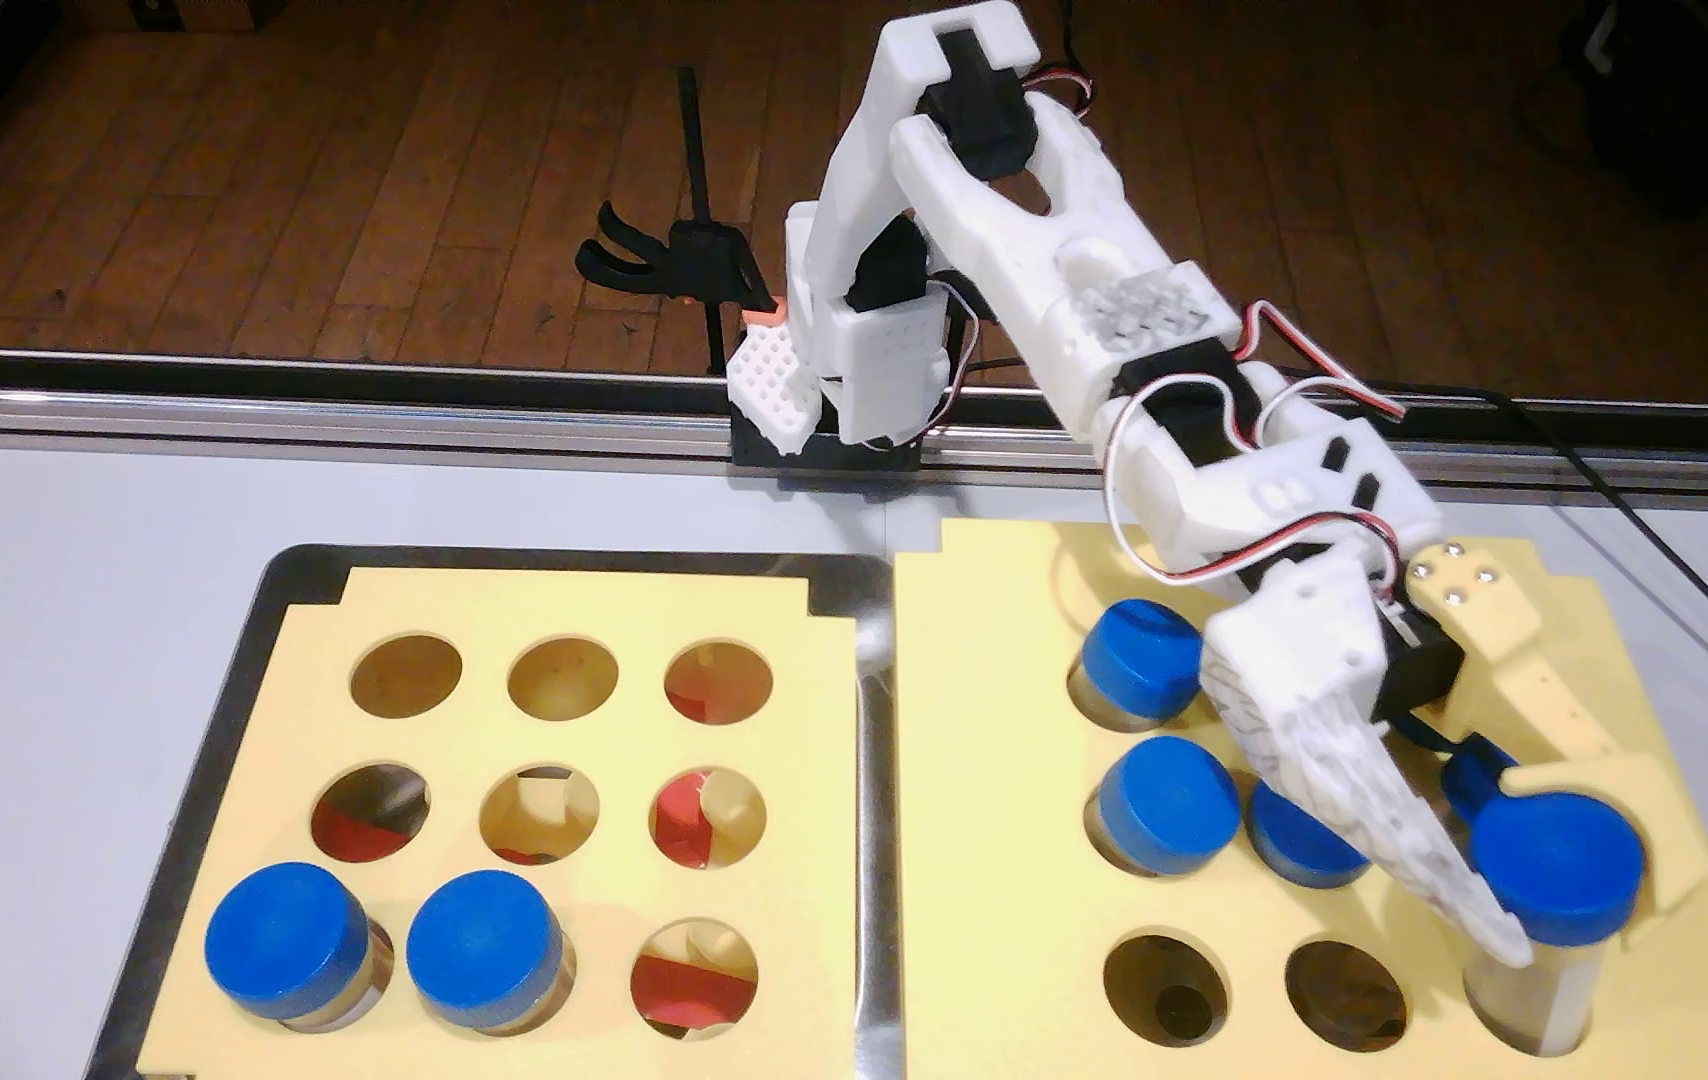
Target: Move the test tubes
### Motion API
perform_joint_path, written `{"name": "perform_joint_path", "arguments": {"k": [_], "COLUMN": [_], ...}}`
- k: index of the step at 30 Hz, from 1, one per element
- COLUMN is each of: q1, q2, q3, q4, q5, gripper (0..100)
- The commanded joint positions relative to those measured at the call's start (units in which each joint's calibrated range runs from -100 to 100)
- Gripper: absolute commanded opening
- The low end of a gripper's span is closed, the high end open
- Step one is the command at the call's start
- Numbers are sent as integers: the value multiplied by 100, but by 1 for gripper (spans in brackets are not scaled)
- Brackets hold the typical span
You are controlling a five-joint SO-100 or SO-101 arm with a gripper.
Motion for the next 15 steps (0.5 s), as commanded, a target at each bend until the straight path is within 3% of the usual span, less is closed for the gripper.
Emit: {"name": "perform_joint_path", "arguments": {"k": [1, 3, 6, 11, 15], "q1": [84, 225, 343, 847, 1203], "q2": [39, 31, -13, -334, -1194], "q3": [-433, -796, -987, -1023, -733], "q4": [171, 161, 7, -1373, -1353], "q5": [-11, 4, 20, 41, 250], "gripper": [23, 29, 30, 30, 30]}}
